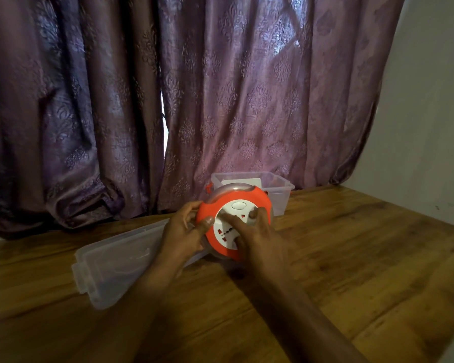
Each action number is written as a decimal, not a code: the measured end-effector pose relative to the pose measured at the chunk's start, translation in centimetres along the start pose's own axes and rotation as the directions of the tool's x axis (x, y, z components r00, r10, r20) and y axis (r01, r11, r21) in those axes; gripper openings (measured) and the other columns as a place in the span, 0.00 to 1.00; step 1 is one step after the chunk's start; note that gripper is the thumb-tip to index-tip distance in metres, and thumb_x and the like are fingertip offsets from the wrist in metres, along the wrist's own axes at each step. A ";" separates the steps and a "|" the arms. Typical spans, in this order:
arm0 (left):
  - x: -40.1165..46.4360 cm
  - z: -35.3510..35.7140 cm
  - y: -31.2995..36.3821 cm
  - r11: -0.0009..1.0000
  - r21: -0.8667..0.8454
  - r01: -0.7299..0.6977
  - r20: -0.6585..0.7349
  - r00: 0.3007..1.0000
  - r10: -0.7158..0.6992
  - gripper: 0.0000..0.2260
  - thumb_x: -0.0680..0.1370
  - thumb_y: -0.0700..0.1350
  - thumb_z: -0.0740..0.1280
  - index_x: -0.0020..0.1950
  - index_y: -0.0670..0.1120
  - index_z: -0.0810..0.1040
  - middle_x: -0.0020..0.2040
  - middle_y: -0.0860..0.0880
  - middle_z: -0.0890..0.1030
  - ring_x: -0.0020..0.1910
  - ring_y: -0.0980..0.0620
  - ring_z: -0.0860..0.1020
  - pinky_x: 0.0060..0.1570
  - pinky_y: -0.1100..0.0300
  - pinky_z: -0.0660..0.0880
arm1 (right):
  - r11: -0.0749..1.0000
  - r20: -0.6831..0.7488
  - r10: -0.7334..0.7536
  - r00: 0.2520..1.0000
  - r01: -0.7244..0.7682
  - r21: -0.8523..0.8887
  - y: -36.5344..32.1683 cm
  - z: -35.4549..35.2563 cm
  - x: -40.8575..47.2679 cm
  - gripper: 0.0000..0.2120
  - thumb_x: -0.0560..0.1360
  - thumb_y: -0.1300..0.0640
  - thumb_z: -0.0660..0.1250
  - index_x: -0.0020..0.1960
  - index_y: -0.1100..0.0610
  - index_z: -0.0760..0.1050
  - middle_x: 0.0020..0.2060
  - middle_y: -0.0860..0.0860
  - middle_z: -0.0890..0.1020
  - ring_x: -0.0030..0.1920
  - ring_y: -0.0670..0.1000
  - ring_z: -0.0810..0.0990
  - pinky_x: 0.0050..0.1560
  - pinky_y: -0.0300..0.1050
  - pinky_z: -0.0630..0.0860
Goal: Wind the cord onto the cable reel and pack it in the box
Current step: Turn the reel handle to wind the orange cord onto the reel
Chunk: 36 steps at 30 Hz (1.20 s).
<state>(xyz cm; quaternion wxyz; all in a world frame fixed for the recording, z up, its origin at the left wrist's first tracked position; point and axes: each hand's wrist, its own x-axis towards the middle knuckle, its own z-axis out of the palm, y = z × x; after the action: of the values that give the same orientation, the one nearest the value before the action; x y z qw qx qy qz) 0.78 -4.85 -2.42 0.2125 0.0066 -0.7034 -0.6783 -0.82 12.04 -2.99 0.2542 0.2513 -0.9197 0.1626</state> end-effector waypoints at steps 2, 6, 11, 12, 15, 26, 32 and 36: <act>0.0 0.3 -0.3 1.000 -0.009 0.013 -0.009 1.000 -0.013 0.14 0.77 0.42 0.70 0.62 0.50 0.76 0.57 0.50 0.81 0.55 0.47 0.82 0.44 0.45 0.83 | 0.999 -0.047 0.040 0.998 -0.039 0.012 0.1 0.2 0.0 0.31 0.73 0.48 0.68 0.71 0.33 0.59 0.66 0.53 0.64 0.59 0.57 0.76 0.52 0.50 0.78; -0.3 1.0 -0.5 0.997 -0.065 0.040 -0.004 0.999 -0.040 0.14 0.78 0.41 0.69 0.64 0.48 0.74 0.60 0.48 0.80 0.56 0.47 0.81 0.44 0.46 0.83 | 0.996 -0.122 0.077 0.989 -0.070 0.058 0.4 1.0 0.1 0.28 0.74 0.51 0.66 0.69 0.33 0.61 0.66 0.53 0.66 0.59 0.58 0.76 0.50 0.52 0.80; -0.4 1.2 -0.3 0.991 -0.115 0.063 0.079 0.995 -0.054 0.15 0.80 0.40 0.65 0.66 0.49 0.70 0.63 0.48 0.78 0.58 0.47 0.80 0.37 0.56 0.82 | 0.995 -0.126 0.028 0.992 -0.016 0.100 0.6 1.4 0.0 0.38 0.64 0.45 0.76 0.70 0.36 0.61 0.68 0.53 0.63 0.65 0.58 0.71 0.55 0.54 0.79; -0.3 1.1 -0.3 0.992 -0.111 0.063 0.099 0.994 -0.052 0.17 0.80 0.40 0.65 0.67 0.51 0.69 0.64 0.49 0.77 0.59 0.47 0.79 0.38 0.56 0.82 | 0.996 -0.123 0.031 0.992 -0.020 0.091 0.6 1.5 0.1 0.40 0.63 0.43 0.76 0.70 0.36 0.60 0.69 0.53 0.62 0.66 0.58 0.70 0.56 0.54 0.78; -0.4 1.1 0.3 0.990 -0.112 0.084 0.161 0.985 -0.066 0.20 0.80 0.41 0.66 0.69 0.56 0.68 0.63 0.51 0.77 0.60 0.46 0.79 0.37 0.57 0.82 | 1.000 -0.175 -0.010 0.985 0.010 -0.002 0.7 1.8 0.4 0.38 0.63 0.40 0.77 0.69 0.36 0.64 0.68 0.54 0.64 0.63 0.57 0.73 0.54 0.51 0.79; 0.0 0.0 0.9 0.989 -0.143 0.027 0.056 0.998 -0.019 0.14 0.78 0.43 0.69 0.57 0.60 0.76 0.50 0.57 0.84 0.45 0.55 0.84 0.34 0.55 0.81 | 0.979 -0.253 -0.073 0.965 0.117 0.165 0.5 0.3 0.5 0.22 0.75 0.51 0.65 0.68 0.41 0.68 0.65 0.50 0.68 0.58 0.52 0.75 0.49 0.49 0.79; -0.1 -0.4 0.6 0.996 -0.088 -0.011 0.115 0.993 0.021 0.15 0.78 0.42 0.69 0.58 0.60 0.76 0.50 0.56 0.85 0.45 0.56 0.85 0.36 0.57 0.82 | 0.775 -0.441 0.458 0.772 -0.104 0.623 3.5 0.2 1.4 0.17 0.78 0.40 0.56 0.48 0.51 0.76 0.44 0.48 0.81 0.44 0.49 0.79 0.46 0.55 0.76; -0.5 0.4 0.2 1.000 -0.011 -0.028 0.175 0.984 0.030 0.18 0.77 0.41 0.69 0.64 0.56 0.76 0.57 0.55 0.83 0.54 0.54 0.83 0.48 0.52 0.82 | 0.325 0.129 0.609 0.783 -0.394 0.860 4.6 0.8 2.2 0.37 0.65 0.20 0.50 0.47 0.48 0.80 0.48 0.51 0.84 0.49 0.53 0.82 0.56 0.57 0.77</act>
<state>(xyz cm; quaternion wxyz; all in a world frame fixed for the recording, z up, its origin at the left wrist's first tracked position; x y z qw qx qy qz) 1.15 -4.30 -2.42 0.1598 -0.0641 -0.7164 -0.6761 -5.30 14.60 -3.23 0.1318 0.0235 -0.7124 0.6889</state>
